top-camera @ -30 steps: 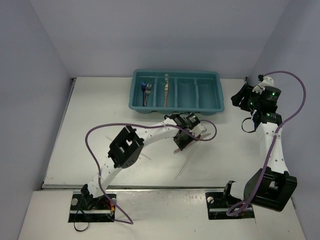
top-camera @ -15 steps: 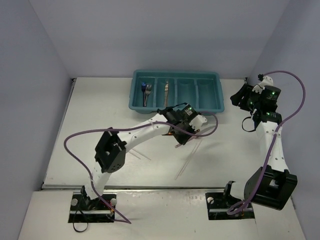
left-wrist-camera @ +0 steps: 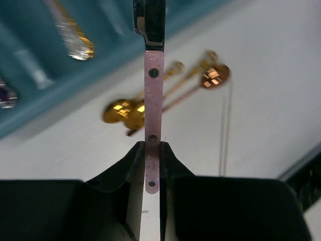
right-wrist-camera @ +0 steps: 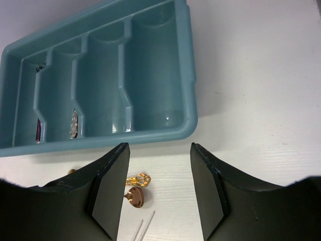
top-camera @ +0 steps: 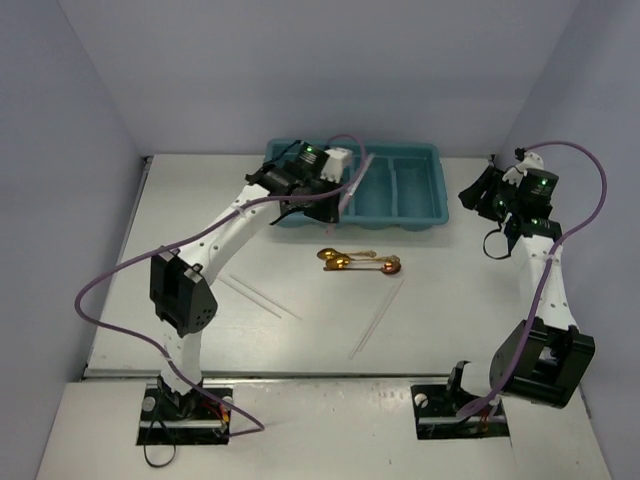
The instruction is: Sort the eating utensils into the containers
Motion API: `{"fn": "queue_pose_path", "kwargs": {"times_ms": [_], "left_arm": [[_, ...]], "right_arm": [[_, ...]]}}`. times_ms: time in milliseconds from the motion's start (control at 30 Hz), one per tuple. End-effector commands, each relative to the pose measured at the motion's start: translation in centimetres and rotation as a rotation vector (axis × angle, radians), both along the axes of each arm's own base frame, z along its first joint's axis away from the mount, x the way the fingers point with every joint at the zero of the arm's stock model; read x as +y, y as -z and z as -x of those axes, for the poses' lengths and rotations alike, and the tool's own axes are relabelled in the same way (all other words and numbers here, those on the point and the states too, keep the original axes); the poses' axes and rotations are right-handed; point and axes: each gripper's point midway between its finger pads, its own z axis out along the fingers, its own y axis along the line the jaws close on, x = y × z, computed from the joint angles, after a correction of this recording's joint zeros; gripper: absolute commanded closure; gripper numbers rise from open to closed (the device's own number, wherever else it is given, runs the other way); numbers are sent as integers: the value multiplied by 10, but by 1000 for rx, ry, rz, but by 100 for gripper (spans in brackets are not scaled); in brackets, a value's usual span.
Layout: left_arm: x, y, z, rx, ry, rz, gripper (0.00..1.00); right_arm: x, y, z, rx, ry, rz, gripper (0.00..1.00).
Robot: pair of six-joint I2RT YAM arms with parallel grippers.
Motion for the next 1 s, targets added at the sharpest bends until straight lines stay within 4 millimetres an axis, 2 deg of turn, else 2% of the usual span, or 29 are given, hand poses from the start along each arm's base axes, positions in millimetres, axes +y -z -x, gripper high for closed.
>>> {"fn": "queue_pose_path", "kwargs": {"times_ms": [0, 100, 167, 267, 433, 533, 667, 900, 967], "left_arm": [[23, -62, -69, -173, -319, 135, 100], [29, -64, -100, -227, -419, 145, 100], [26, -60, -118, -249, -450, 156, 100], [22, -50, -139, -295, -460, 127, 100], [19, -19, -164, -291, -488, 95, 100], [16, -4, -173, -281, -503, 101, 100], [9, 7, -181, -279, -498, 111, 100], [-1, 31, -186, -234, -490, 117, 100], [-2, 35, -185, -201, -501, 134, 93]], "right_arm": [[-1, -31, -13, -95, -16, 6, 51], [-1, -30, -13, -94, -15, 11, 51], [-2, -30, -12, -94, -15, 16, 51], [-2, -28, -12, -89, -16, 18, 51], [-1, -23, -11, -80, -24, 24, 51], [-2, -22, -11, -80, -30, 33, 51], [-1, -21, -11, -79, -41, 38, 51], [15, -13, -5, -56, -137, 38, 54], [23, -10, -2, -46, -184, 53, 55]]}}
